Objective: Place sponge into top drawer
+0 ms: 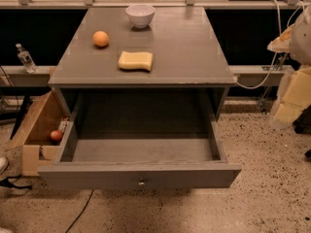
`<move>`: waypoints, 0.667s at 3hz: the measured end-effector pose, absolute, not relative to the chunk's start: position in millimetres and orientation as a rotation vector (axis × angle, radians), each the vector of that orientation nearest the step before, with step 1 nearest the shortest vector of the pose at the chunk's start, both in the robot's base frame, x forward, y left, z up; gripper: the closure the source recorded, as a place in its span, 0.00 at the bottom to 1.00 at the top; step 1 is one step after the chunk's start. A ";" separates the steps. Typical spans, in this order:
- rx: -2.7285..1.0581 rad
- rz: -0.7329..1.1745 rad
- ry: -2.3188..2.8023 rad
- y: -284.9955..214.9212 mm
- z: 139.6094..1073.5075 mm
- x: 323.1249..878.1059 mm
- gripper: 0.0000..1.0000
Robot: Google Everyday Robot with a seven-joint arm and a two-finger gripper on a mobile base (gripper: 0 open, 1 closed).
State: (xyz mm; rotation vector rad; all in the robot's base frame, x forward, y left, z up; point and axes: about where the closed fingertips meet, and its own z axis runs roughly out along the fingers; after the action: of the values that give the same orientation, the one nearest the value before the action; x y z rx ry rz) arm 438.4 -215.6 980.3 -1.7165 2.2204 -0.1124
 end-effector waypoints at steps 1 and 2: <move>-1.716 -0.112 2.220 -215.5 980.3 438.6 0.00; -1.651 -0.095 2.186 -208.4 979.9 458.2 0.00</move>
Offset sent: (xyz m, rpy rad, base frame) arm 0.0527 0.0171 -0.0056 0.1392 -0.1018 -0.0447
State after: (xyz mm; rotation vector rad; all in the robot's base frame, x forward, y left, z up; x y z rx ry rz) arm 458.2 -208.4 979.9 -1.6507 2.1862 -0.0949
